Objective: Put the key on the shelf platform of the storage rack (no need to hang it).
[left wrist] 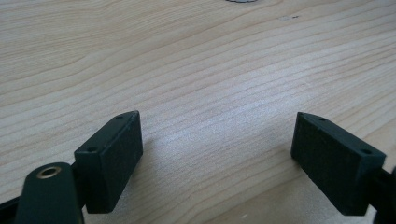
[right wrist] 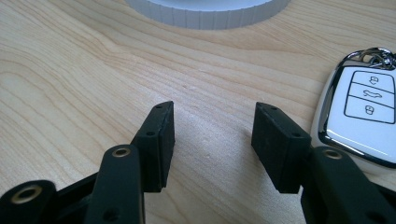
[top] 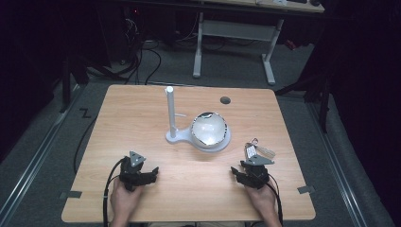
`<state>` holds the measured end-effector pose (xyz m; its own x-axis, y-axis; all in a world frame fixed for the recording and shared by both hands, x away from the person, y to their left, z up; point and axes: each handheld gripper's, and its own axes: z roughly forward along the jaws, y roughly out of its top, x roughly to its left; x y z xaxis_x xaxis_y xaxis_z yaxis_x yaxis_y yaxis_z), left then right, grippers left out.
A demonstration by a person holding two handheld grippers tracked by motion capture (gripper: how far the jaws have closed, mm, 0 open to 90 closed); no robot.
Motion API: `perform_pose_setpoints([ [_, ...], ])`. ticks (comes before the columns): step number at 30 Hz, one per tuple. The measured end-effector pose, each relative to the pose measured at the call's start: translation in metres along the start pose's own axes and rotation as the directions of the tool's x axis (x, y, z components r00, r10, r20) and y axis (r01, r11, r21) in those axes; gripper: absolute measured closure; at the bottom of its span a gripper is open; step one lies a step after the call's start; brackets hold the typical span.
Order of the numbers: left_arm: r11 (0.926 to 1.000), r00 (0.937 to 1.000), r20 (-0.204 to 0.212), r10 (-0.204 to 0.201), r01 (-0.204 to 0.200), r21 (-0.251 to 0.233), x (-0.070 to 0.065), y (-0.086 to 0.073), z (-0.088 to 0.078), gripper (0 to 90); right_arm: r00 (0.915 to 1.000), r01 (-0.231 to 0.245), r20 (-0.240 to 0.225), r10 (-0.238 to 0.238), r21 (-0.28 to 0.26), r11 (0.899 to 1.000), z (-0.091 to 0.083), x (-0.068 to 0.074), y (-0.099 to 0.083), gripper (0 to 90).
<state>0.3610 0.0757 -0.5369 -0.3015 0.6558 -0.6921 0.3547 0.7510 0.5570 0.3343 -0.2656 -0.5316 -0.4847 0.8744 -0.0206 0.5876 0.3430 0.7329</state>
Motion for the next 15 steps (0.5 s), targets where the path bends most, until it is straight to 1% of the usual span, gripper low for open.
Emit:
perform_pose_setpoints([
  [15, 1.0000, 1.0000, 0.000, 0.001, -0.001, 0.000, -0.0001, 0.0000, 0.0002, 16.9, 1.0000, 0.000, -0.002, 0.000, 0.001, 1.000, 0.0001, 0.0000, 0.0001, 48.8],
])
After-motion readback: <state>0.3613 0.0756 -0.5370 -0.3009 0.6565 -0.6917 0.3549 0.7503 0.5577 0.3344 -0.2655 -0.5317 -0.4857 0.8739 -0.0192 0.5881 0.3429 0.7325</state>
